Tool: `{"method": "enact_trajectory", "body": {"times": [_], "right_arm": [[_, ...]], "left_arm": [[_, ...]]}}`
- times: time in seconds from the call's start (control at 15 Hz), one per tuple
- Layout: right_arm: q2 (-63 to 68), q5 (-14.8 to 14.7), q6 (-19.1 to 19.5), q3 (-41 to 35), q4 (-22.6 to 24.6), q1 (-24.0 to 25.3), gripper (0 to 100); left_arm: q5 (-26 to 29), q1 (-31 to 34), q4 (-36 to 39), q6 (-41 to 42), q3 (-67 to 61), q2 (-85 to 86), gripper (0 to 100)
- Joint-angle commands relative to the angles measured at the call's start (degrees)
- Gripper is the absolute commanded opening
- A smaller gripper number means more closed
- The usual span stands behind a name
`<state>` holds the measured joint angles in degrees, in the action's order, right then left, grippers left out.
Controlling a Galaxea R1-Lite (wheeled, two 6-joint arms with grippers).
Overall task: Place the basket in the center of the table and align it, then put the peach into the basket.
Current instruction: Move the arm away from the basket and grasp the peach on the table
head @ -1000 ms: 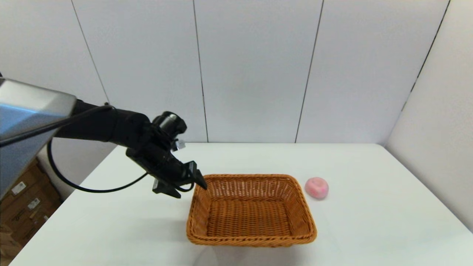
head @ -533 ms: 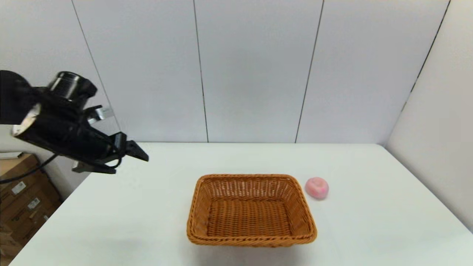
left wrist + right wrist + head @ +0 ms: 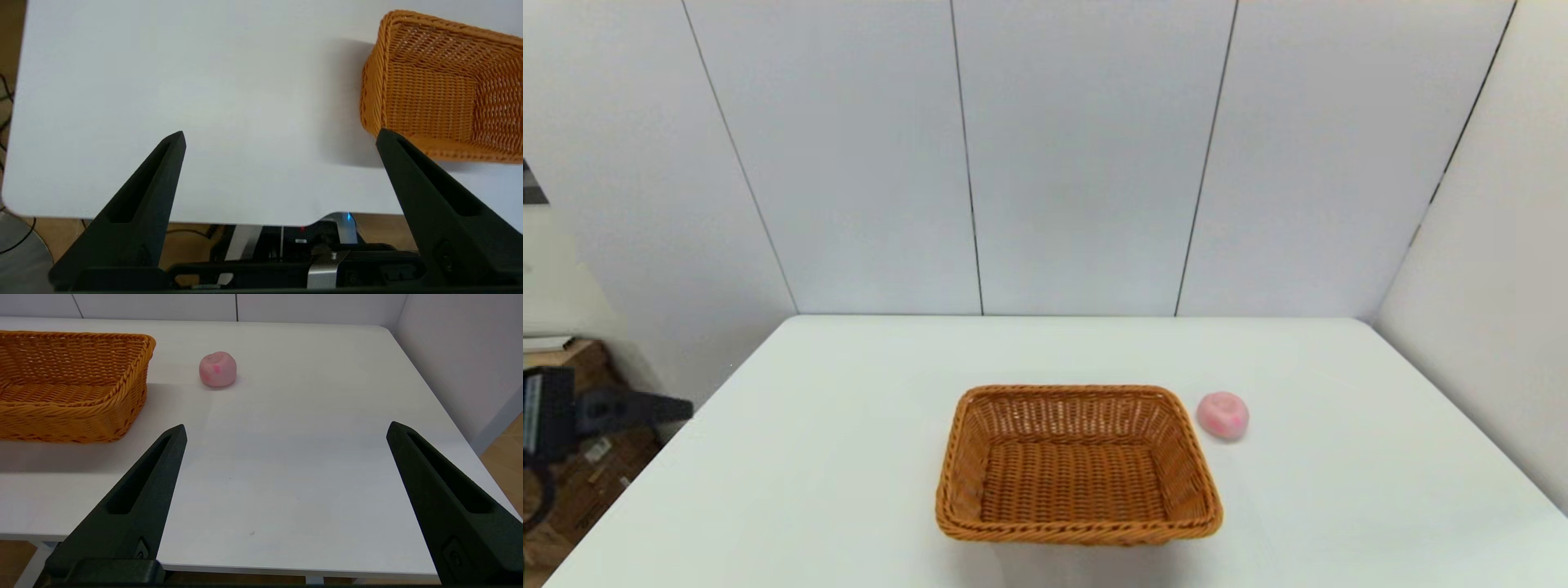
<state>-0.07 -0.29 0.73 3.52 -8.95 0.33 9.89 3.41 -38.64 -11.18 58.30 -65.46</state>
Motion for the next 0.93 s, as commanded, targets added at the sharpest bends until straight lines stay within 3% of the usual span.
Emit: {"method": "enact_trajectory", "body": {"times": [0.07, 0.6, 0.93], "right_arm": [[0.0, -0.1, 0.0, 0.0, 0.1, 0.0, 100], [0.0, -0.1, -0.1, 0.0, 0.1, 0.0, 100], [0.0, -0.3, -0.2, 0.0, 0.1, 0.0, 100]], "left_arm": [[-0.2, -0.1, 0.1, 1.8, -13.6, 20.9, 100], [1.9, -0.3, 4.4, 2.3, -33.3, 45.5, 100], [-0.8, -0.3, 18.7, 3.5, -43.2, 48.8, 100]]}}
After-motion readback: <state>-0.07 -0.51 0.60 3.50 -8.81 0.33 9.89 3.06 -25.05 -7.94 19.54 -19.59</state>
